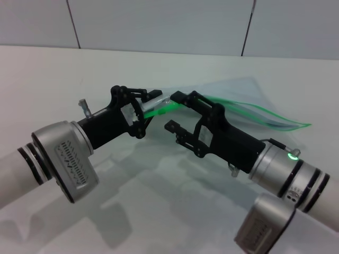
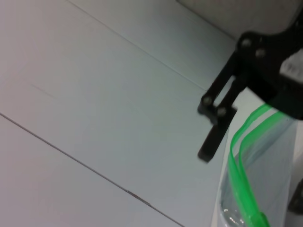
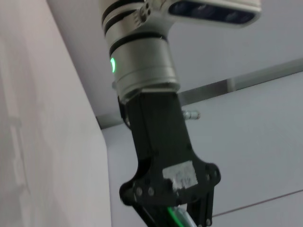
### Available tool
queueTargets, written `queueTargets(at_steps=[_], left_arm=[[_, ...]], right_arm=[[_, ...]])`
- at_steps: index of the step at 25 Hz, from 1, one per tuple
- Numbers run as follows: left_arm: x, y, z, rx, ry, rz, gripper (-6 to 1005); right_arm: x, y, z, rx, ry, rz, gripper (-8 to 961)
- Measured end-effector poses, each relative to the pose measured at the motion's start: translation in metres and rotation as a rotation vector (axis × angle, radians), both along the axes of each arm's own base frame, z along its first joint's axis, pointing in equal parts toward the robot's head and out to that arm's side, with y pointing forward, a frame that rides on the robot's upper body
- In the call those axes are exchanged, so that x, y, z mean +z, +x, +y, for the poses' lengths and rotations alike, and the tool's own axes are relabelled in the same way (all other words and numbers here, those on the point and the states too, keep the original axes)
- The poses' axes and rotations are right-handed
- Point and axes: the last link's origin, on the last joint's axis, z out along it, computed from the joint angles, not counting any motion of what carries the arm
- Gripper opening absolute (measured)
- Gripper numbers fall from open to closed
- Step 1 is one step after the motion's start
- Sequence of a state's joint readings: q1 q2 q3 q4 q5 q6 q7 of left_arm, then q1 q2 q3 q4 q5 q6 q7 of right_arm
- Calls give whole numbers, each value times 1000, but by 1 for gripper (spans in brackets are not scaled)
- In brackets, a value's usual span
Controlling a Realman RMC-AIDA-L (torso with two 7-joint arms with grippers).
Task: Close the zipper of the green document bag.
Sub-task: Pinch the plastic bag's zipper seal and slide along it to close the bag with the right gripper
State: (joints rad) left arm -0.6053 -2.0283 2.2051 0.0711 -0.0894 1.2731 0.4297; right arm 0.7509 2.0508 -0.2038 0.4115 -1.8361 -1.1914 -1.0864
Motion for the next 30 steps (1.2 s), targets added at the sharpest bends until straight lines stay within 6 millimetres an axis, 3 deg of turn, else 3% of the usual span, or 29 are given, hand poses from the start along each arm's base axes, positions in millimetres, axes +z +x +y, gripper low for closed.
queueTargets(at_steps=[11, 17, 22, 30], left_arm=[[-2, 2, 0, -7, -5, -1, 55], [-2, 2, -1, -9, -6, 0, 55], [-2, 2, -1, -8, -6, -1, 56], [-3, 2, -2, -12, -16, 4, 56]], right_arm=[[-5, -7, 10, 3, 21, -49, 725], [-10, -9, 10, 9, 17, -84, 673], [-15, -11, 6, 26, 16, -104, 522], [-14, -13, 7, 23, 23, -94, 374]])
